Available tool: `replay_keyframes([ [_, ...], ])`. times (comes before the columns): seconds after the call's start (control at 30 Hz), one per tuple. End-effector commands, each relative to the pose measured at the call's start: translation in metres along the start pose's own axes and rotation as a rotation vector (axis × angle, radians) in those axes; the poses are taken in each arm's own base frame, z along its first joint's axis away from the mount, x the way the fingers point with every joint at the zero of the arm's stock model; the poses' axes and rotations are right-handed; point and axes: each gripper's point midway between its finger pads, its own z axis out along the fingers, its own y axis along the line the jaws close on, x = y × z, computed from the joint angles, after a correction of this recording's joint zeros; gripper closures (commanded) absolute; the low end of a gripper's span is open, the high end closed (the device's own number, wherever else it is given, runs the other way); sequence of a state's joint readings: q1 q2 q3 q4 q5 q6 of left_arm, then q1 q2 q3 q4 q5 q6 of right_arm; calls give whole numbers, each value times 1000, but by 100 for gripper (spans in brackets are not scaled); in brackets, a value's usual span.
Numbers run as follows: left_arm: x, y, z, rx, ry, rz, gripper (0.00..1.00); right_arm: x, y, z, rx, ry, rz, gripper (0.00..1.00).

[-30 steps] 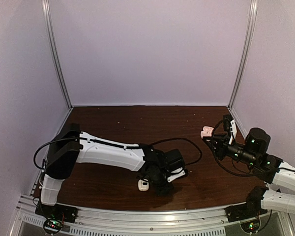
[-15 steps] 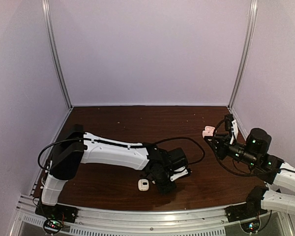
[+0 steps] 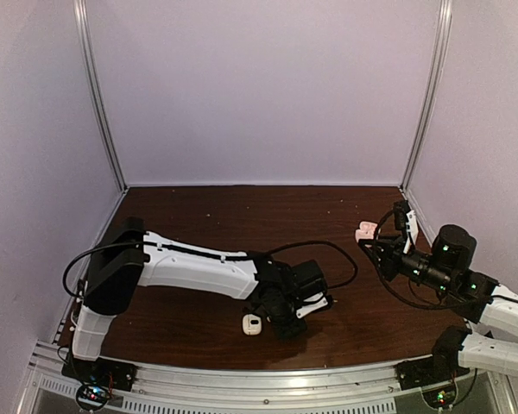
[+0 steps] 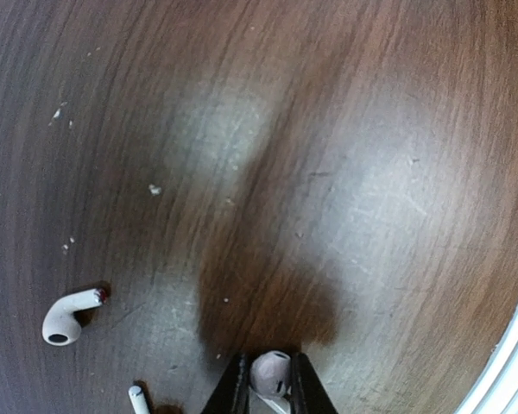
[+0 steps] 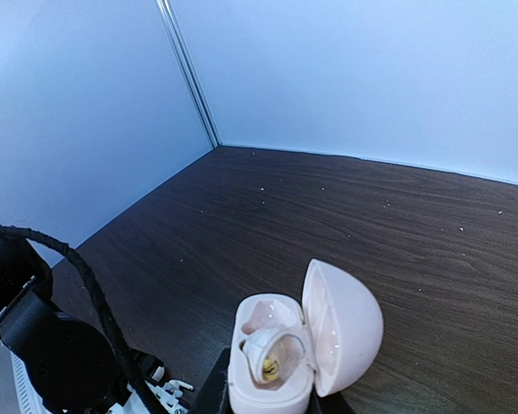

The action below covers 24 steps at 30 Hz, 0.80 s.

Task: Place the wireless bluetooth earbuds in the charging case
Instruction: Pick up the left earbud from the center of the board.

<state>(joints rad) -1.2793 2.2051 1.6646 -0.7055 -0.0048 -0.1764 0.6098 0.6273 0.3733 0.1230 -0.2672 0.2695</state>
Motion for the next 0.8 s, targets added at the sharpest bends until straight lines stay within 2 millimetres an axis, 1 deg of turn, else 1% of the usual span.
replay_keyframes([
  [0.0,-4,17,-13,-47,-52,-34,87,-20,2,-1,2,-47,-5,100],
  [0.2,-16,29,-29,-83,-133,-57,88,-19,3,1,-6,-44,-7,100],
  [0.33,-30,42,-58,-118,-237,-80,88,-20,11,2,-52,-51,-15,100],
  [0.43,-47,53,-94,-154,-372,-91,88,-22,23,0,-123,-73,-34,100],
  [0.5,-52,62,-119,-175,-458,-105,88,-25,33,-2,-182,-96,-51,100],
  [0.6,-63,71,-167,-212,-623,-114,86,-31,49,-8,-274,-142,-78,100],
  [0.63,-67,73,-191,-226,-692,-113,86,-33,54,-10,-303,-158,-86,100],
  [0.77,-76,74,-259,-246,-916,-90,84,-40,70,-15,-395,-207,-125,100],
])
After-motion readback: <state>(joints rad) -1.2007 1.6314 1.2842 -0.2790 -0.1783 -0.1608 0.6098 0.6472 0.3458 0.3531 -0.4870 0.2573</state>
